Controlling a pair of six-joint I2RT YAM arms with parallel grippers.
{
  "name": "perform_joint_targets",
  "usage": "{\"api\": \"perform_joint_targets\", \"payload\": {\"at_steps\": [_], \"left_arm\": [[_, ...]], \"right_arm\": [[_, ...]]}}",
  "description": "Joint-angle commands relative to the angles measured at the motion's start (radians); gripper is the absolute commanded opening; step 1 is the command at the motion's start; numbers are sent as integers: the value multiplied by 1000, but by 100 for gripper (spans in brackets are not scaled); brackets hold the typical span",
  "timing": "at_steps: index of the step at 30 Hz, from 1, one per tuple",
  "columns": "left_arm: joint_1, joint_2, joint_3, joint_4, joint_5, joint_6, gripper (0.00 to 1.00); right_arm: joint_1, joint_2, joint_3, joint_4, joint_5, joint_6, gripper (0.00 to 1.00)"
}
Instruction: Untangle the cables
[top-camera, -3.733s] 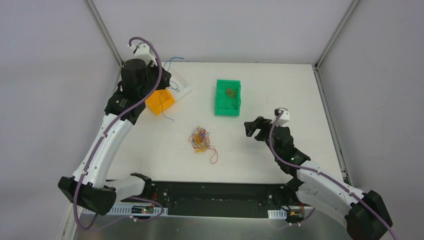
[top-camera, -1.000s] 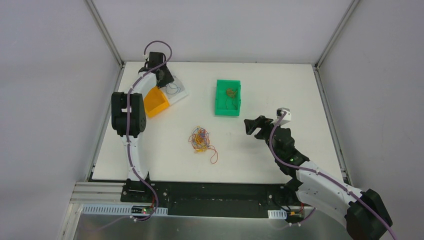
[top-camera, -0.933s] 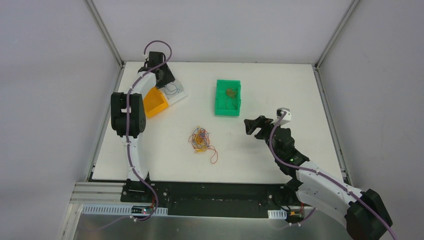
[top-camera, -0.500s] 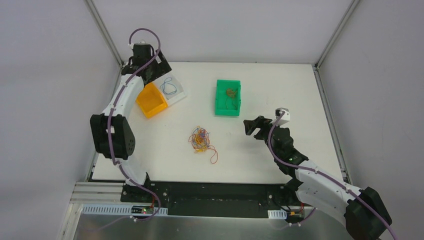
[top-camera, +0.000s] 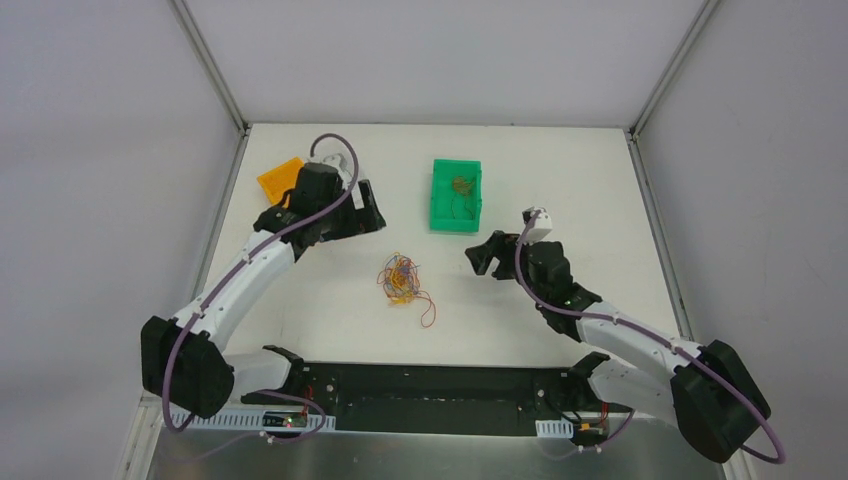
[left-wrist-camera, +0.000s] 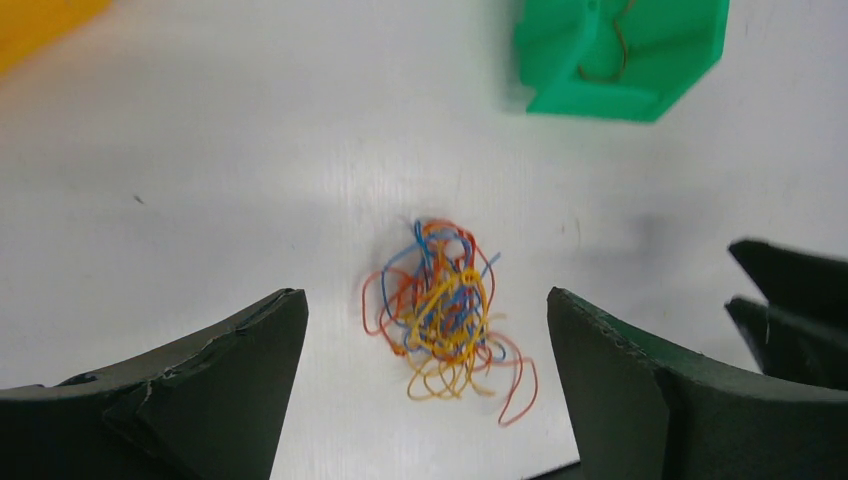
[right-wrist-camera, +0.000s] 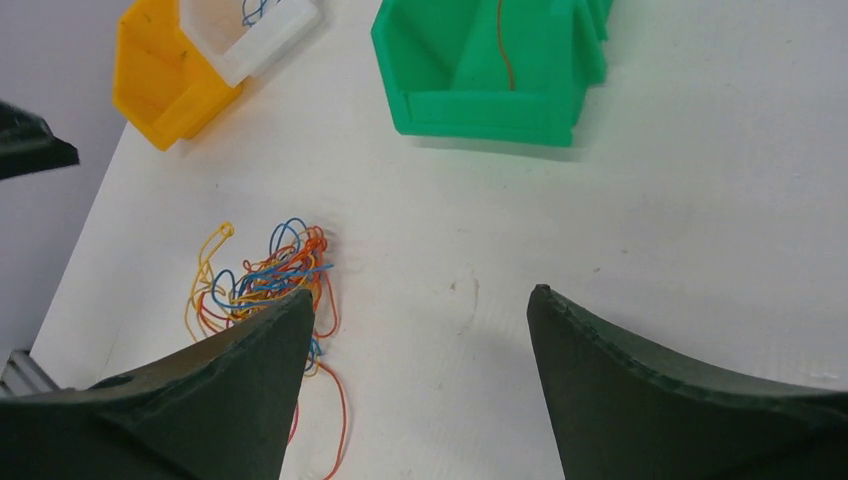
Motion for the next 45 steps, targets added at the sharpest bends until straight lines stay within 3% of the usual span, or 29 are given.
{"api": "perform_joint_targets", "payload": {"at_steps": [1, 7, 13, 27, 41, 45], "left_arm": [[-71, -107, -137, -18, 61, 7, 92], [-155, -167, -280, 35, 113, -9, 90], [-168, -239, -384, 130, 205, 5, 91], [-198, -156, -551, 398, 283, -42, 85], [-235, -55, -543, 449, 296, -35, 76], [-256, 10, -531, 466, 293, -42, 69]], "right_arm": [[9, 49, 69, 34, -156, -12, 82], [31, 53, 69, 34, -216, -16, 80], [47, 31, 25, 30, -222, -1, 80], [120, 113, 23, 14, -241, -3, 77], [178, 229, 99, 5, -257, -25, 76], [189, 249, 111, -17, -246, -25, 76]]}}
